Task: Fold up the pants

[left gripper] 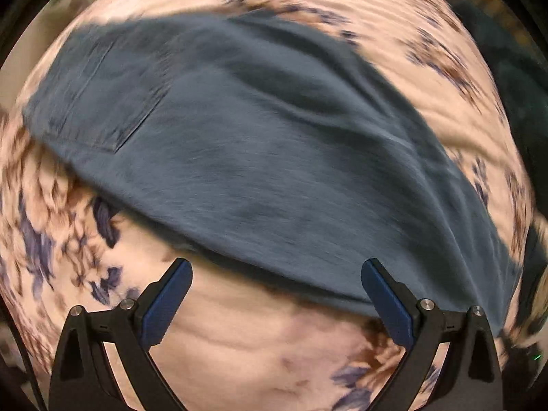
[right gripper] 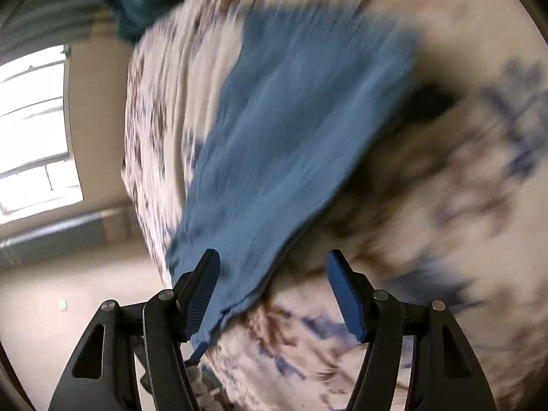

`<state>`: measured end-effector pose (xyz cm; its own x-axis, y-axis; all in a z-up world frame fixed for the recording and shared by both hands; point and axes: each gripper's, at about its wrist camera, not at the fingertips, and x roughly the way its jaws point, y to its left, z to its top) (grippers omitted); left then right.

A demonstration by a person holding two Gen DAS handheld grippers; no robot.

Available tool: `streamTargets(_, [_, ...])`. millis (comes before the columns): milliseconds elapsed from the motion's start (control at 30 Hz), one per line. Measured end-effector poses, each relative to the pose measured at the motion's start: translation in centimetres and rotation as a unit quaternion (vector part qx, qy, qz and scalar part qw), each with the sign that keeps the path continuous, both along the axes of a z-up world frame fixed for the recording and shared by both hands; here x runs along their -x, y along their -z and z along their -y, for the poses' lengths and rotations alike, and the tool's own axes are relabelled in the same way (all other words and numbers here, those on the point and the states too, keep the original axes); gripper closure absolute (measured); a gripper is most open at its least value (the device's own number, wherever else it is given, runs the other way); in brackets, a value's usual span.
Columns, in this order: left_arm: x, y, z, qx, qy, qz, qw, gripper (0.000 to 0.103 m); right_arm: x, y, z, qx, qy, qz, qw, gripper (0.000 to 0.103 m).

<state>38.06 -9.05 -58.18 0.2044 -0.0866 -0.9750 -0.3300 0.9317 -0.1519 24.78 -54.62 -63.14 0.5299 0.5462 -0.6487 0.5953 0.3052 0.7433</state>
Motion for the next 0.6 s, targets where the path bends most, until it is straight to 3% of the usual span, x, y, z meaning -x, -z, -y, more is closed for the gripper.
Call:
streamTargets(33, [0.0, 0.4, -0.8, 0.012, -0.013, -0.002, 0.9998, 0.002, -0.6, 0.3, -0.8, 0.002, -0.004, -0.002, 1.0, 0.052])
streamTargets(67, [-0.1, 1.1, -1.8, 0.029, -0.028, -0.003, 0.9992, 0.003, -1.3, 0.5, -1.6, 0.006, -0.004, 0.004, 1.0, 0.081])
streamTargets(100, [-0.1, 1.4, -2.4, 0.038, -0.036, -0.005, 0.9986, 0.005, -1.6, 0.6, -2.0, 0.014, -0.001, 0.005, 1.0, 0.094])
streamTargets(133, [-0.2, 1.8, -2.9, 0.043, -0.042, -0.007, 0.9982, 0.018, -1.8, 0.4, -2.1, 0.031, 0.011, -0.002, 0.999, 0.1])
streamTargets(167, [-0.3, 2.0, -3.3, 0.039, -0.046, -0.009, 0.9982, 0.039, -1.7, 0.1, -2.0, 0.039, 0.03, 0.001, 0.999, 0.101])
streamTargets(233, [-0.4, 2.0, -4.1, 0.029, -0.048, -0.009, 0.9984, 0.05, -1.6, -1.5, -1.5, 0.059, 0.056, 0.011, 0.997, 0.101])
streamTargets(300, [-0.3, 2.0, -4.6, 0.022, -0.038, -0.008, 0.999, 0.05, -1.8, -2.8, -1.4, 0.084, 0.052, 0.012, 0.995, 0.101])
streamTargets(367, [0.0, 2.0, -4.3, 0.016, -0.022, -0.01, 0.9996, 0.05, -2.6, -1.9, -1.6, 0.1, 0.014, -0.034, 0.994, 0.101])
streamTargets(500, [0.3, 1.2, -1.9, -0.018, 0.037, -0.01, 0.9991, 0.047, -2.2, 1.6, -1.7, 0.056, -0.034, -0.097, 0.993, 0.095])
streamTargets(533, [0.6, 0.8, -1.1, -0.026, 0.053, -0.006, 0.9983, 0.041, -1.7, 1.6, -1.4, 0.05, -0.025, -0.091, 0.994, 0.089])
streamTargets(600, [1.0, 0.3, 0.5, -0.037, 0.081, 0.005, 0.996, 0.035, -0.2, 1.0, -0.2, 0.055, 0.005, -0.071, 0.996, 0.057])
